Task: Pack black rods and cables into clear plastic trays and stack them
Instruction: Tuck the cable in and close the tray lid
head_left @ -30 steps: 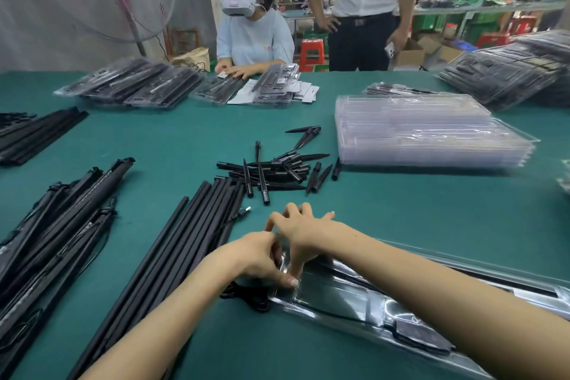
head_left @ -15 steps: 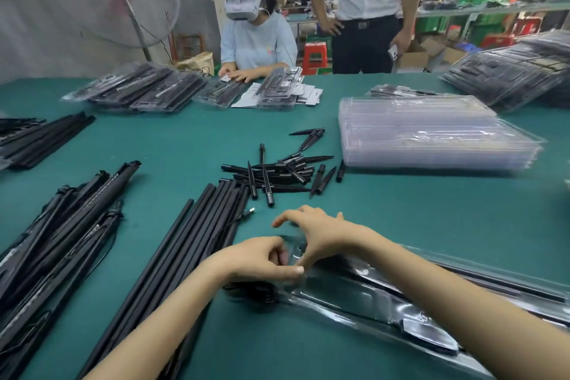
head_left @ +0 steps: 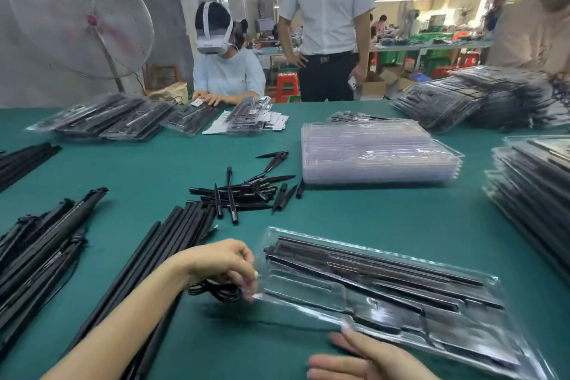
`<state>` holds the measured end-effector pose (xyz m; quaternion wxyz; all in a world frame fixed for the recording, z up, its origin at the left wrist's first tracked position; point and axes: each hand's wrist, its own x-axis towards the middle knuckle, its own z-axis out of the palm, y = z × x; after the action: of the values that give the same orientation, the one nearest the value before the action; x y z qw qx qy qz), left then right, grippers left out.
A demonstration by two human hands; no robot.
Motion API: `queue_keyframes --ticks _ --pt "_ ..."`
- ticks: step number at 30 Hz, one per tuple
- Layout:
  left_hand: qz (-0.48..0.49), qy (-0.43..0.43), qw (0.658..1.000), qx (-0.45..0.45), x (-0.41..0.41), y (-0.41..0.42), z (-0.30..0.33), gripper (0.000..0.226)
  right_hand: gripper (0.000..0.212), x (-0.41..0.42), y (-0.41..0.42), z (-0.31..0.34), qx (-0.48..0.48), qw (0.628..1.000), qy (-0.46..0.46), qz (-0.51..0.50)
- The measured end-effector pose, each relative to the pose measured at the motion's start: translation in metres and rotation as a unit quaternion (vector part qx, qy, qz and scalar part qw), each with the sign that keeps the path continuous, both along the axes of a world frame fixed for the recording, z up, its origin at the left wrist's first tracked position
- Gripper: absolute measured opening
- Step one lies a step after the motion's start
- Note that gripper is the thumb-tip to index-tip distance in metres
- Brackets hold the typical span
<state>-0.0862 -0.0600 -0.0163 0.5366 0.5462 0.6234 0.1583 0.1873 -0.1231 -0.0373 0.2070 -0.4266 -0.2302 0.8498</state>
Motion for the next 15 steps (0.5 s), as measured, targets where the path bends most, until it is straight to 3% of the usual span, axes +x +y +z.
queue_keyframes --ticks 4,7,10,12,14,15 --pt "-0.084 -0.047 0.993 -0.071 0.017 -0.012 0.015 0.052 0.049 -0.012 0.006 -0.009 0.063 0.963 -0.034 -0.261" --pt "-0.11 -0.049 0.989 -0.086 0.034 -0.02 0.014 0.056 0.037 -0.014 0.013 -0.007 0.107 0.921 -0.014 -0.374" --pt "-0.102 -0.058 0.991 -0.061 0.035 -0.022 0.013 0.079 0.029 0.0 0.017 0.005 0.138 0.917 0.017 -0.374" --pt "-0.013 -0.07 0.997 -0.041 0.024 -0.018 0.019 0.087 0.026 0.019 0.018 0.017 0.177 0.922 0.038 -0.341" --pt "0.085 -0.077 0.993 0.004 0.016 -0.013 0.025 0.083 0.028 0.042 0.016 0.035 0.217 0.931 0.048 -0.288" --pt "0.089 -0.099 0.991 0.022 0.019 -0.012 0.03 0.077 0.027 0.052 0.015 0.045 0.238 0.936 0.042 -0.258"
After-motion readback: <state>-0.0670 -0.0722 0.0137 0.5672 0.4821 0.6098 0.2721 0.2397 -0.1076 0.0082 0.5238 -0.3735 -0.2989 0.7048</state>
